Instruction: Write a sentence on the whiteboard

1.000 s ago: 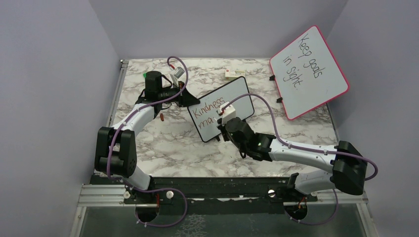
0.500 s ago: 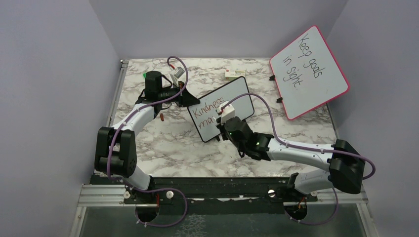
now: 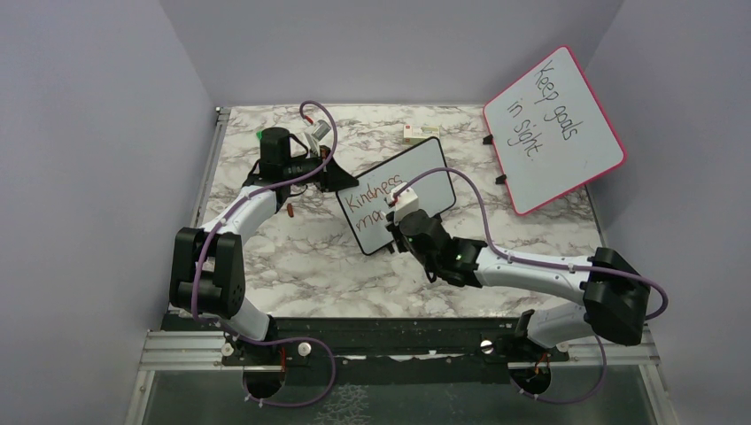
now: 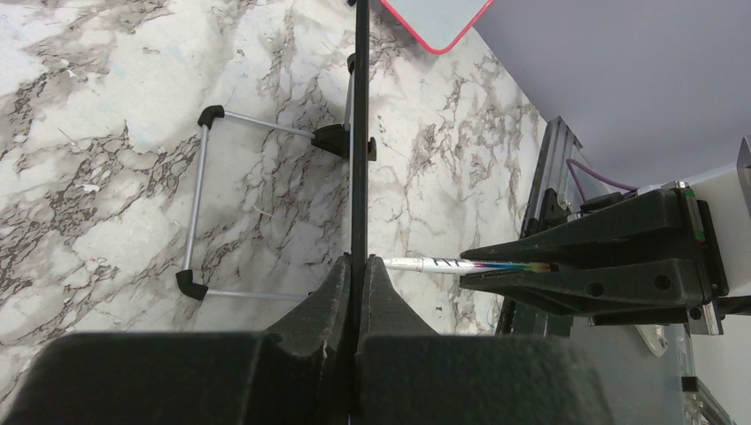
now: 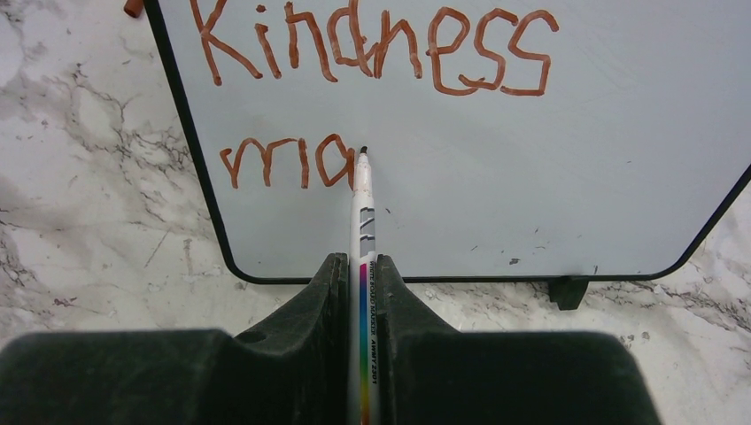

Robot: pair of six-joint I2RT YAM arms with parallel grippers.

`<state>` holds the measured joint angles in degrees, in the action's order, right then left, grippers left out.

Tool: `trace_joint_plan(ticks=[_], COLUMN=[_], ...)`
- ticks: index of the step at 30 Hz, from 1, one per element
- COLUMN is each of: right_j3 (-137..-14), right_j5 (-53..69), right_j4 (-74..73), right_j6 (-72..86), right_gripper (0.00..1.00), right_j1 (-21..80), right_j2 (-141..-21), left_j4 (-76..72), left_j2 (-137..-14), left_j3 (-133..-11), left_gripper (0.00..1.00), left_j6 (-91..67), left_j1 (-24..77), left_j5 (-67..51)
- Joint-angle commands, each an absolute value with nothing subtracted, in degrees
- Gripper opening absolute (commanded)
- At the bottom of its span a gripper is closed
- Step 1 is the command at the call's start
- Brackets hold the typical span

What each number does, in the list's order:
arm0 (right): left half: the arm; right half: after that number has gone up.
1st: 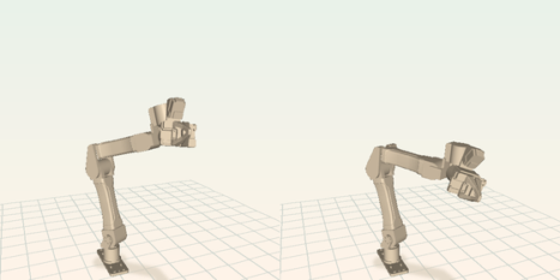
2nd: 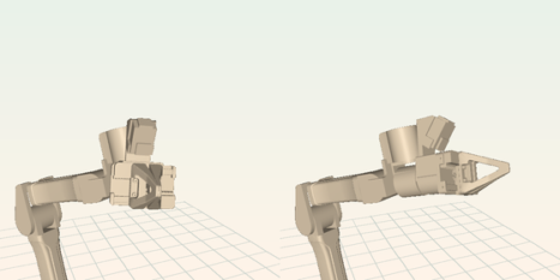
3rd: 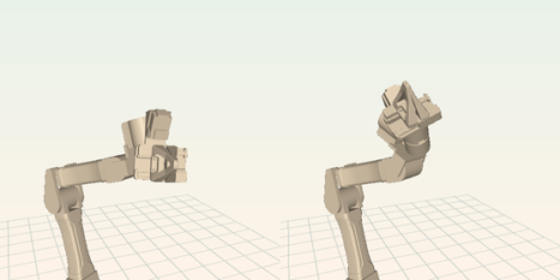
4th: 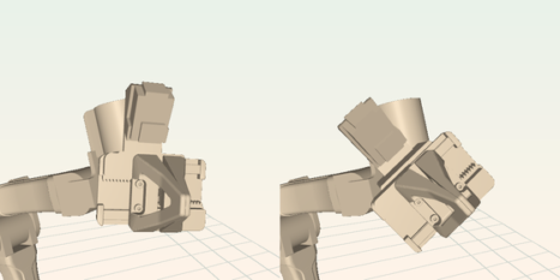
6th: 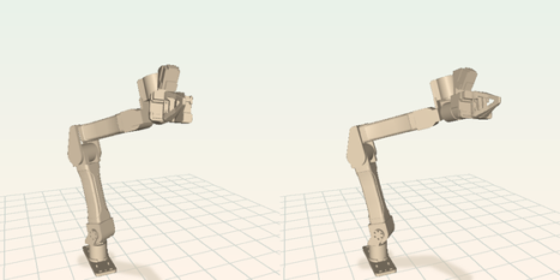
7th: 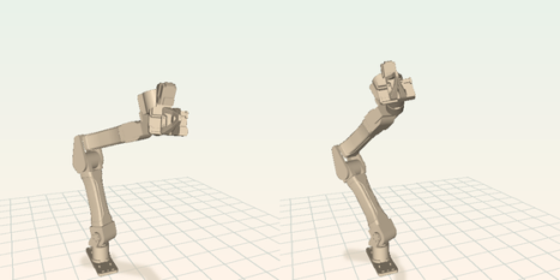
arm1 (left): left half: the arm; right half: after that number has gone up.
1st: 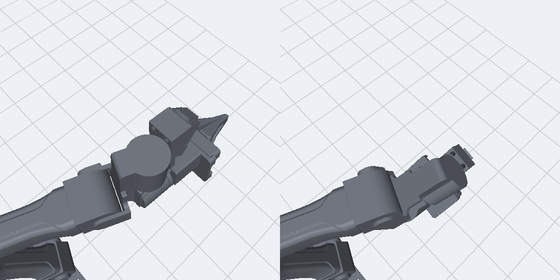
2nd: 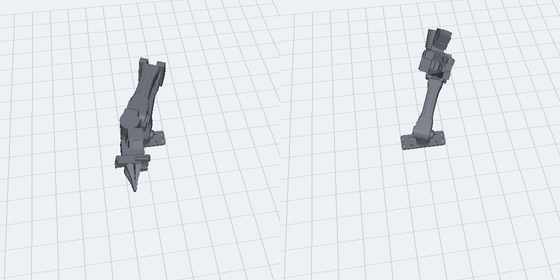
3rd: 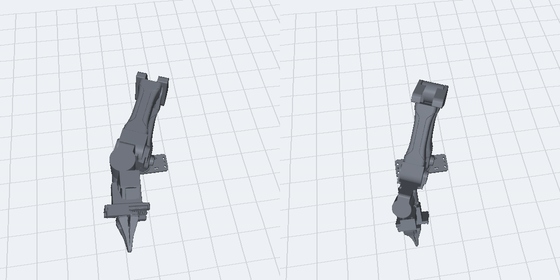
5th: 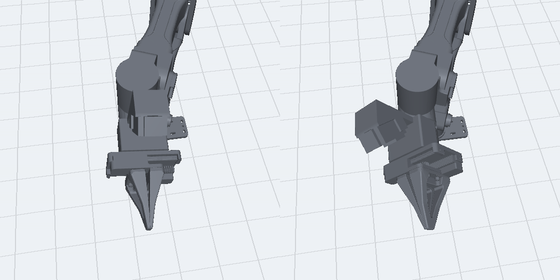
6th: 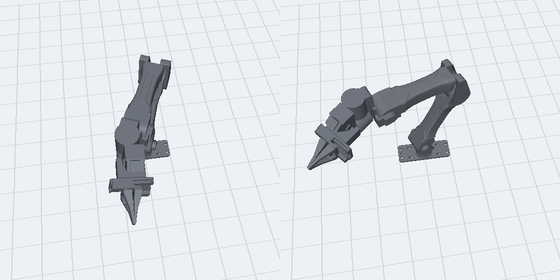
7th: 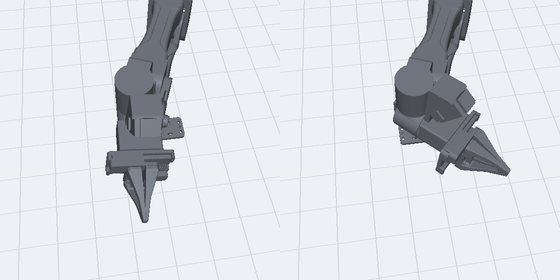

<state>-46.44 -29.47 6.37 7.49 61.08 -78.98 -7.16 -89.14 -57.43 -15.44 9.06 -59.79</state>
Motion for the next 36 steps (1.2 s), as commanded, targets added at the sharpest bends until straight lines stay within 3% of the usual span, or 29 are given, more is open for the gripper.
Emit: trace_joint_plan(ticks=[1,26,36], right_j3=[-47.3,-47.1,-46.2], right_j5=[-29.1,-34.5,-27.0], right_j4=[6.6,4.5,7.1], right_j6=[7.7,8.7,6.9], right_gripper=[0.01,0.01,0.01], right_j1=[60.7,58.7,58.7], right_j2=[-79.8,-79.2,-76.1], left_j4=[-3.0,-3.0,-3.0], left_j2=[-89.1,-89.1,-89.2], left_j3=[-57.2,-57.3,-57.3], left_gripper=[0.00,0.00,0.00], left_j6=[-14.5,-14.5,-14.5], left_j1=[9.1,9.1,9.1], left_j5=[-58.2,-58.3,-58.2])
